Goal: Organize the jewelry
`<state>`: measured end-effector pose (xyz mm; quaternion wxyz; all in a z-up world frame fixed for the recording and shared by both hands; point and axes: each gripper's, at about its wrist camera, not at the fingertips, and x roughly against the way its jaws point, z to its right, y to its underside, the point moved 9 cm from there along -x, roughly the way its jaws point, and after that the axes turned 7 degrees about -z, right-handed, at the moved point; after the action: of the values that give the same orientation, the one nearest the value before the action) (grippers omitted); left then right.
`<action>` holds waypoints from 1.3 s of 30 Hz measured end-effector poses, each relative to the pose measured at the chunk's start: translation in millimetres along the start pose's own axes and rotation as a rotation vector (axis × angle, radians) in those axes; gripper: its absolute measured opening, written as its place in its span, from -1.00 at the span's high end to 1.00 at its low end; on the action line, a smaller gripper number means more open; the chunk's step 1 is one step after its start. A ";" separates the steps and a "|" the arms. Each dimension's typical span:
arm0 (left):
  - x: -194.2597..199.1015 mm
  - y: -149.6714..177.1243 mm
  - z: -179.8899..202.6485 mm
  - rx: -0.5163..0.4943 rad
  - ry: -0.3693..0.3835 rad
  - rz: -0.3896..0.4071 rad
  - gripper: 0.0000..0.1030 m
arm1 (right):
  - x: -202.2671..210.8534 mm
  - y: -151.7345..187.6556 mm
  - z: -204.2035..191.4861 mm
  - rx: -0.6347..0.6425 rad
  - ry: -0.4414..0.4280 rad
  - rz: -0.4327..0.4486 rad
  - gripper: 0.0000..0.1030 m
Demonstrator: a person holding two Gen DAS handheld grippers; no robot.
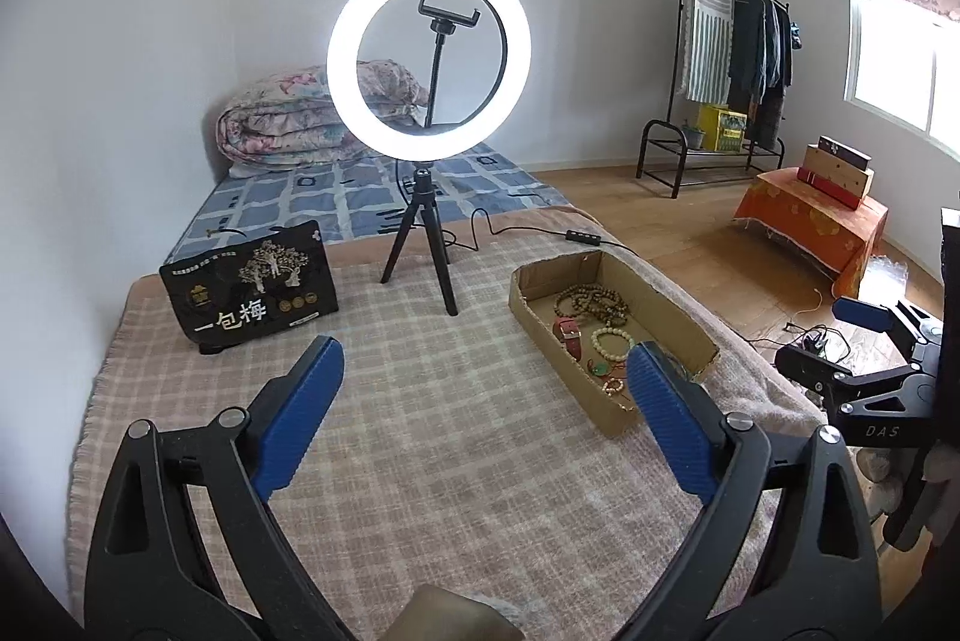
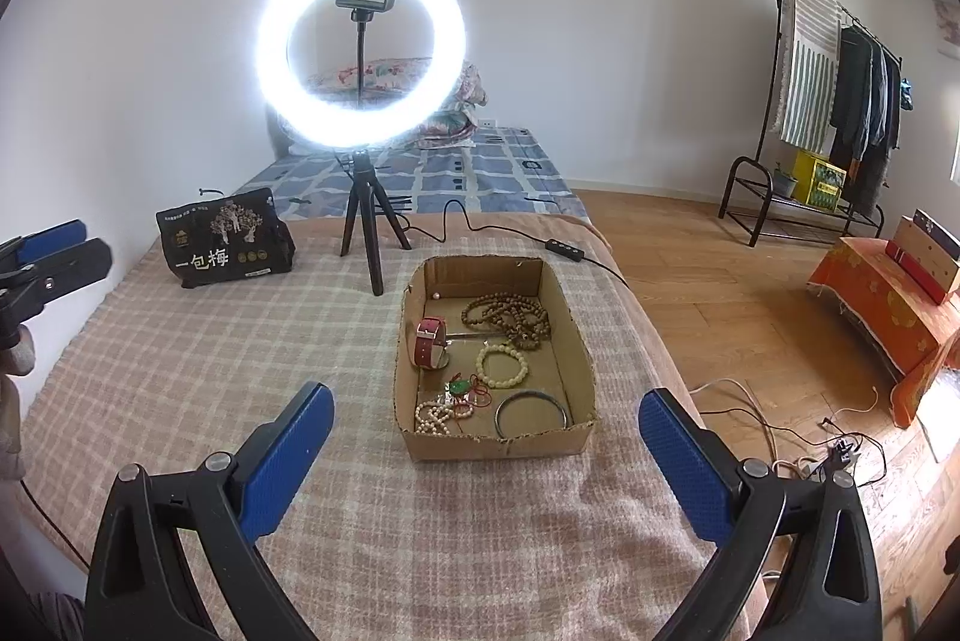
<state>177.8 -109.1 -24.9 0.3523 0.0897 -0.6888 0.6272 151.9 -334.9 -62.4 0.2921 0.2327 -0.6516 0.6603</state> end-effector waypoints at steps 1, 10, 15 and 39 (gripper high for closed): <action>3.9 1.8 -0.9 -0.003 -0.010 0.006 -0.93 | 1.3 0.8 0.0 -0.005 0.000 0.001 -0.99; 20.5 16.9 1.4 -0.036 -0.051 0.001 -0.99 | 6.0 6.9 3.4 -0.022 0.008 0.001 -0.99; 22.2 23.2 3.5 -0.032 -0.052 -0.009 -1.00 | 6.3 9.6 5.6 -0.031 0.011 -0.004 -0.99; 36.0 25.2 7.4 -0.036 -0.058 0.012 -1.00 | 13.7 17.4 10.2 -0.046 0.022 -0.010 -0.99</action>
<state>134.3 -99.5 -23.4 0.3299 0.0971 -0.7104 0.6141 129.3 -343.6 -65.1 0.3078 0.2221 -0.6621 0.6462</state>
